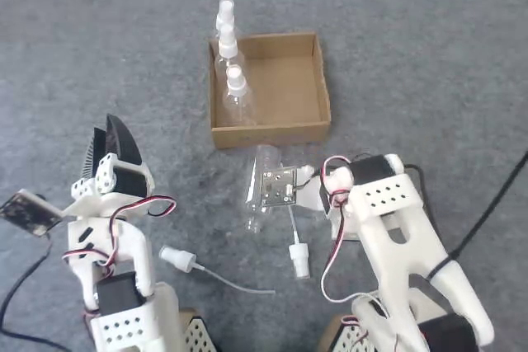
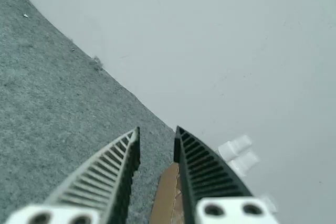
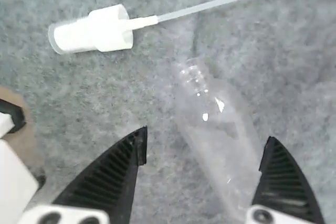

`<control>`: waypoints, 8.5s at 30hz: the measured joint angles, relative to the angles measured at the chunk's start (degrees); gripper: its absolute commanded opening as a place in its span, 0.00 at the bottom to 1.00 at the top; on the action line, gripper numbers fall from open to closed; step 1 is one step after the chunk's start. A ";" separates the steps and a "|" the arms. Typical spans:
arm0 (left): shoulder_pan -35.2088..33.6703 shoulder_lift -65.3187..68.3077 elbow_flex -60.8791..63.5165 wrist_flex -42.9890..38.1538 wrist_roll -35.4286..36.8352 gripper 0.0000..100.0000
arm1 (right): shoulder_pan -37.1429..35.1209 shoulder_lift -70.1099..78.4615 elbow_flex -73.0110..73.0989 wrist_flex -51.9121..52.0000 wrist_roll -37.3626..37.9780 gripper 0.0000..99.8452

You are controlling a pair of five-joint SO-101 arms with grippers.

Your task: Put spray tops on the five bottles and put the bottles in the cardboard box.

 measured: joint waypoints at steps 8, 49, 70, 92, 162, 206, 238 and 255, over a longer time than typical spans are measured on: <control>0.00 0.00 0.00 0.00 0.00 0.10 | 0.62 0.00 7.21 -11.16 0.62 0.29; 0.00 0.00 0.00 0.00 0.00 0.10 | 10.02 -1.05 10.11 -11.25 -30.33 0.02; 0.00 0.00 0.00 0.00 0.00 0.10 | 8.97 -1.05 10.11 -10.55 -25.05 0.22; 0.00 0.00 0.00 0.00 0.00 0.10 | 6.86 -1.05 10.02 -13.45 -19.87 0.33; 0.00 0.00 0.00 0.00 0.00 0.10 | -2.02 -20.04 9.93 -16.88 -68.22 0.01; 2.81 -0.70 -24.88 27.96 -4.92 0.10 | 5.98 -20.04 13.10 -21.01 -75.78 0.01; 8.44 18.99 -50.11 55.21 -5.01 0.02 | 7.91 -20.04 13.10 -21.54 -75.78 0.01; 8.44 20.22 -43.78 61.80 -12.84 0.19 | 7.91 -20.04 13.10 -21.54 -75.78 0.01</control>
